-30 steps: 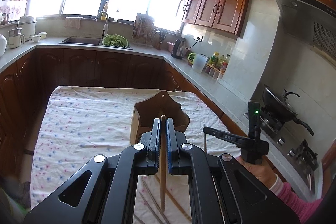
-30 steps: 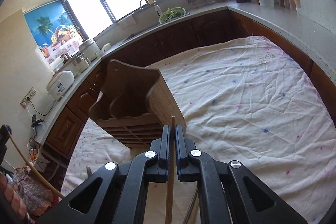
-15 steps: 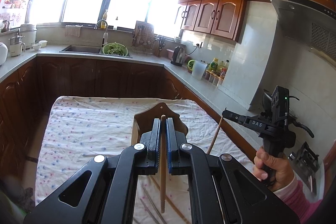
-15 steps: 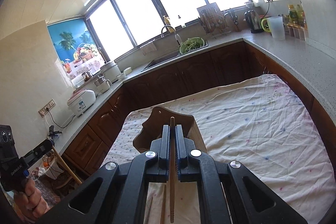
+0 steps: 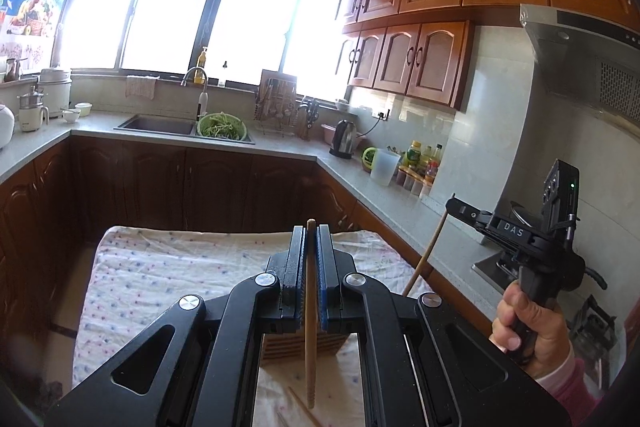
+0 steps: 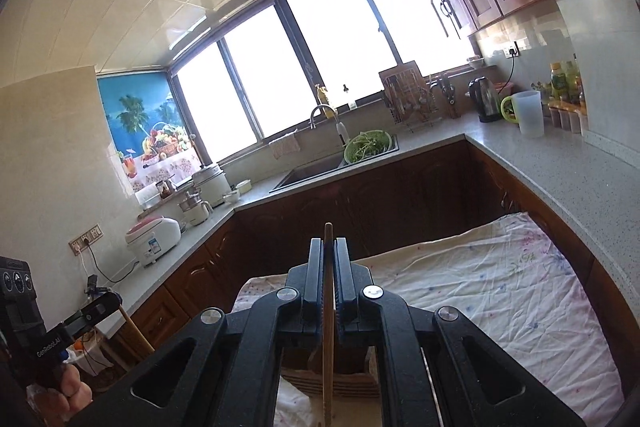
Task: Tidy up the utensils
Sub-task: 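Lift the chopsticks and carry both grippers over the wooden utensil holder, then lower the chopsticks into the holder slots and open both grippers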
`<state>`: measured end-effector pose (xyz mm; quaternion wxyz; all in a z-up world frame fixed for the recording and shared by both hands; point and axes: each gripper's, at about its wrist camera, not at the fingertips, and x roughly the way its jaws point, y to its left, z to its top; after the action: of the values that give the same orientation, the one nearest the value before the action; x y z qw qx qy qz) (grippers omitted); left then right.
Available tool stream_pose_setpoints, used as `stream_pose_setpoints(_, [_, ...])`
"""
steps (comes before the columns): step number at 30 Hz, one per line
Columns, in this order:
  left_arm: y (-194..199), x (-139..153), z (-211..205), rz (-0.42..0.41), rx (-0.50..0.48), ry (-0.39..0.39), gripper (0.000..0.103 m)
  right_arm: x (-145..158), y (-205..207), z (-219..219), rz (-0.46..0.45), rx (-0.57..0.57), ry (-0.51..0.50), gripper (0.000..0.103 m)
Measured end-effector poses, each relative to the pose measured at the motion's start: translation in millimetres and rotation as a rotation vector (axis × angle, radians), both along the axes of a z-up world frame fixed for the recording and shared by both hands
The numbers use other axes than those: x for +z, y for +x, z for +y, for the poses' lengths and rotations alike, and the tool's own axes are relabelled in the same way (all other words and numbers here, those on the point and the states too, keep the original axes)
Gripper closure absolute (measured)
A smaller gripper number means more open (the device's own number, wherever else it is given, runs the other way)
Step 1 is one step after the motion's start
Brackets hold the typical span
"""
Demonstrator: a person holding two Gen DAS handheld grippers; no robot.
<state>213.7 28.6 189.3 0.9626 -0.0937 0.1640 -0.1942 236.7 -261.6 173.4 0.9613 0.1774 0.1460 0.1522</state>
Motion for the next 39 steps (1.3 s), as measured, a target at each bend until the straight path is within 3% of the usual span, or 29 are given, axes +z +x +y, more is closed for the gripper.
stream_pose_setpoints(6, [35.5, 11.3, -5.0, -0.040, 0.030, -0.016, 0.099, 12.3, 20.2, 0.4, -0.042, -0.026, -0.011, 0.099])
stream_pose_setpoints(12, [70.7, 3.3, -8.3, -0.061, 0.076, -0.036, 0.099, 5.6, 45.9, -1.2, -0.064, -0.048, -0.008, 0.099])
stream_pose_setpoints(21, [104.9, -62.8, -9.4, -0.038, 0.170, -0.065, 0.099, -53.9, 68.9, 6.8, -0.049, -0.085, 0.011, 0.099])
stream_pose_setpoints(27, [110.5, -100.8, -15.3, 0.020, 0.169, -0.053, 0.099, -89.6, 74.5, 11.5, -0.016, -0.093, 0.028, 0.099])
stream_pose_setpoints(39, [114.3, -95.1, -17.6, 0.034, 0.158, -0.031, 0.098, -93.9, 83.4, 6.9, 0.053, -0.085, 0.022, 0.098])
